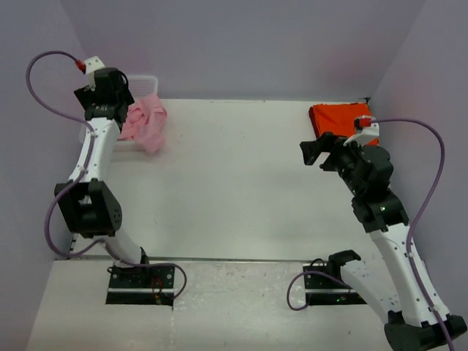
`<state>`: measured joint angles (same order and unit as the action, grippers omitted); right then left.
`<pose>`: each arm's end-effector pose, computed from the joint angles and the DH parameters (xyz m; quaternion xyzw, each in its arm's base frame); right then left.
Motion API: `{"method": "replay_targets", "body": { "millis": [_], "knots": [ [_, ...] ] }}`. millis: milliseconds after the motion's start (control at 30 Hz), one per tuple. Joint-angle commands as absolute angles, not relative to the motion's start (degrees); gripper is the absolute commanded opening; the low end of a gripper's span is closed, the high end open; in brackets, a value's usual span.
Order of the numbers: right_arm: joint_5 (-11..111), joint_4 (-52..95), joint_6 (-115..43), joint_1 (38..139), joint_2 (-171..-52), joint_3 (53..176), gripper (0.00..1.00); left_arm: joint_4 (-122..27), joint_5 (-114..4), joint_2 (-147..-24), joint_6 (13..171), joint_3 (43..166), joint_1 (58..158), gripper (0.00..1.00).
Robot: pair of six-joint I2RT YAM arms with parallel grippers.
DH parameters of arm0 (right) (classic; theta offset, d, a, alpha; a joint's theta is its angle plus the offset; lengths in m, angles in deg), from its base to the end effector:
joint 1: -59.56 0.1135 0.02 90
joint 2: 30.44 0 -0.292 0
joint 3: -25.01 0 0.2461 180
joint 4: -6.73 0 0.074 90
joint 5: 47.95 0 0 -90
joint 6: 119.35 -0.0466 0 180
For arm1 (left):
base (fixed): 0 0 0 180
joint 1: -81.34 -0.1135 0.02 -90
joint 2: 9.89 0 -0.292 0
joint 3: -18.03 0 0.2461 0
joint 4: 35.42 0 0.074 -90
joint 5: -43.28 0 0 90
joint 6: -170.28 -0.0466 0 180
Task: Fold and stack the t-shirts
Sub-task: Grab crumpled tshirt from bin with the left arm
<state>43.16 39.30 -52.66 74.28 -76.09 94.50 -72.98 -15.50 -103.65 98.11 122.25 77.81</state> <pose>0.1547 0.0416 0.4035 0.0505 0.7572 0.2191 0.6133 0.3803 0.0477 0.3977 -0.2902 0.7814 0.1652 0.5272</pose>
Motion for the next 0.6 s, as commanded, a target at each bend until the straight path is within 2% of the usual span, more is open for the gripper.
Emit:
{"method": "replay_targets", "body": {
  "millis": [0, 133, 300, 567],
  "knots": [
    [45.7, 42.1, -52.4, 74.7, -71.8, 97.4, 0.99, -76.8, -19.1, -114.2, 96.7, 131.6, 73.7, 0.96],
    [46.0, 46.1, -51.1, 75.9, -71.2, 99.2, 0.99, -78.9, -21.9, -127.0, 94.8, 140.3, 70.3, 0.95],
    [43.6, 47.1, -50.7, 81.2, -73.8, 98.8, 0.99, -80.2, -21.5, -134.1, 93.1, 147.2, 69.2, 0.88],
    [42.1, 45.4, -50.6, 86.2, -74.7, 96.3, 0.99, -82.6, -19.9, -140.8, 91.3, 156.8, 67.8, 0.88]
  ]
}}
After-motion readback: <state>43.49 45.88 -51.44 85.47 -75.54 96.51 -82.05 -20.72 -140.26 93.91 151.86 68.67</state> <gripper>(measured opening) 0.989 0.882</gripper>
